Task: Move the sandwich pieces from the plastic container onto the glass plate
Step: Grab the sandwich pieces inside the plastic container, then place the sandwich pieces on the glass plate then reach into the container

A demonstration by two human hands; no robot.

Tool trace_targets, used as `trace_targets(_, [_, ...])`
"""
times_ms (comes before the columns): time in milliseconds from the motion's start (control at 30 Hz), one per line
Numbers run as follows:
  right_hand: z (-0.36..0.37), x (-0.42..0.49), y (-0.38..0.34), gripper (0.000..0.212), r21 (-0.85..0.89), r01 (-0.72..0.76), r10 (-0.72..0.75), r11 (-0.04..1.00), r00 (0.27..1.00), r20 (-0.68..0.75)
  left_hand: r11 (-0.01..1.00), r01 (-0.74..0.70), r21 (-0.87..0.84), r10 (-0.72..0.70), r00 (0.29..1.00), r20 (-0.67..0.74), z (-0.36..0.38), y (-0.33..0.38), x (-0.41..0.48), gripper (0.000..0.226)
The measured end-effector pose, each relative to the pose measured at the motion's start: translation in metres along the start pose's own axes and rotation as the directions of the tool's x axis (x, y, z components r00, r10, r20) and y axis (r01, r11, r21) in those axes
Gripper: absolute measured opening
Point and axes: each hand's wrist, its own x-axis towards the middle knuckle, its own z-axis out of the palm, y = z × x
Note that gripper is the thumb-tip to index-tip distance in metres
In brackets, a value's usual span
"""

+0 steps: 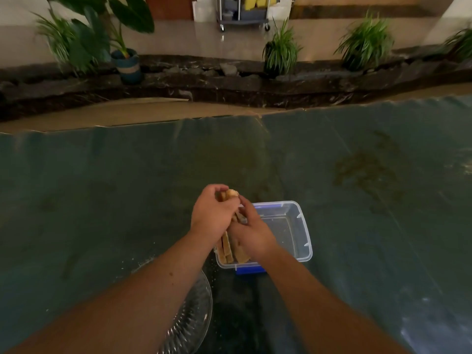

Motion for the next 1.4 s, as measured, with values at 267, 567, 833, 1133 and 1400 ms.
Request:
trace_targets(267, [0.054,-0.018,-0.05,0.04,0.327,-0.012,0.017,0.945,1.0,-0.013,0.851,0.203,-0.485,-0.119,0.973,0.198,-0.07,-0.003,-0.021,0.036])
trace_targets(567, [0.149,-0.04,-0.009,0.027,0.103,-0.194,0.201,0.976,0.977,-0.069,0.807,0.351,-0.474,-0.325,0.935,0.139,-0.157,-0.096,-0.06,0.021])
trace_targets(833, [0.162,-0.063,0.014,0.014,0.292,-0.364,0.381,0.885,0.925,-0.002,0.747,0.486,-0.453,-0.375,0.872,0.316,-0.21,-0.145,-0.093,0.034])
trace_targets(1133, [0.127,-0.083,0.003,0.007,0.343,-0.329,0.363,0.88,0.931,-0.036,0.751,0.513,-0.416,-0.234,0.795,0.559,-0.227,-0.138,-0.095,0.053])
trace_targets(1400, [0.13,-0.063,0.011,0.011,0.255,-0.439,0.452,0.862,0.892,0.008,0.926,0.377,0.009,-0.362,0.882,0.303,-0.231,-0.18,-0.061,0.032])
